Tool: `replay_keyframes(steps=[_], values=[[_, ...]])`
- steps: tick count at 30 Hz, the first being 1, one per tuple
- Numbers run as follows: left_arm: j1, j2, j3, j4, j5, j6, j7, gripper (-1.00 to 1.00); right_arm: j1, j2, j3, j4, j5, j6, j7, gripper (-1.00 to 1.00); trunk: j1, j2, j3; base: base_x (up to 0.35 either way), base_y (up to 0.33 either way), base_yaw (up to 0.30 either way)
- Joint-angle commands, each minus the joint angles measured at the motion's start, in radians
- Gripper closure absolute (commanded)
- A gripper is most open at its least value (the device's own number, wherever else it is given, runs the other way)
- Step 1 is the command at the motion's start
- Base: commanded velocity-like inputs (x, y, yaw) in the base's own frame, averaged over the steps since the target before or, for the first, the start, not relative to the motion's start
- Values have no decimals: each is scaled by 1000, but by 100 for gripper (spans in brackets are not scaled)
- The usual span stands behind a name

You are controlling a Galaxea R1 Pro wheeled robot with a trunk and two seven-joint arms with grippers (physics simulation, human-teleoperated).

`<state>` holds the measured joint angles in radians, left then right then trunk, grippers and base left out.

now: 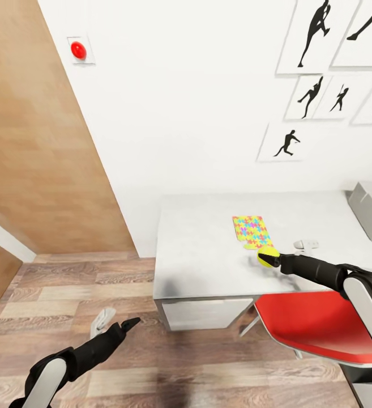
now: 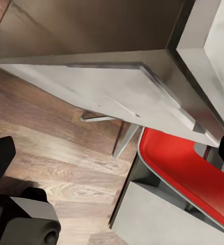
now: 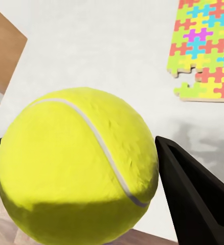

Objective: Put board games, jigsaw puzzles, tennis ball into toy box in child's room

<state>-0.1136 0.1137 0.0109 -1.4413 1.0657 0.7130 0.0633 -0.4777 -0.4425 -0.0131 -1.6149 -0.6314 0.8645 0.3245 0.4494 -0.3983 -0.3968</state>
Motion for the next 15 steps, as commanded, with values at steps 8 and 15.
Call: replay_keyframes(steps=[8,15], values=[[3,3,8,-2,11,5,-30,-100,0,-1,-5,0,2,5,9,100,1,-2,12,0,0,0],[8,3,12,5,2,3,-89,-100,0,-3,-10,0,1,5,11,100,1,-2,23,0,0,0]])
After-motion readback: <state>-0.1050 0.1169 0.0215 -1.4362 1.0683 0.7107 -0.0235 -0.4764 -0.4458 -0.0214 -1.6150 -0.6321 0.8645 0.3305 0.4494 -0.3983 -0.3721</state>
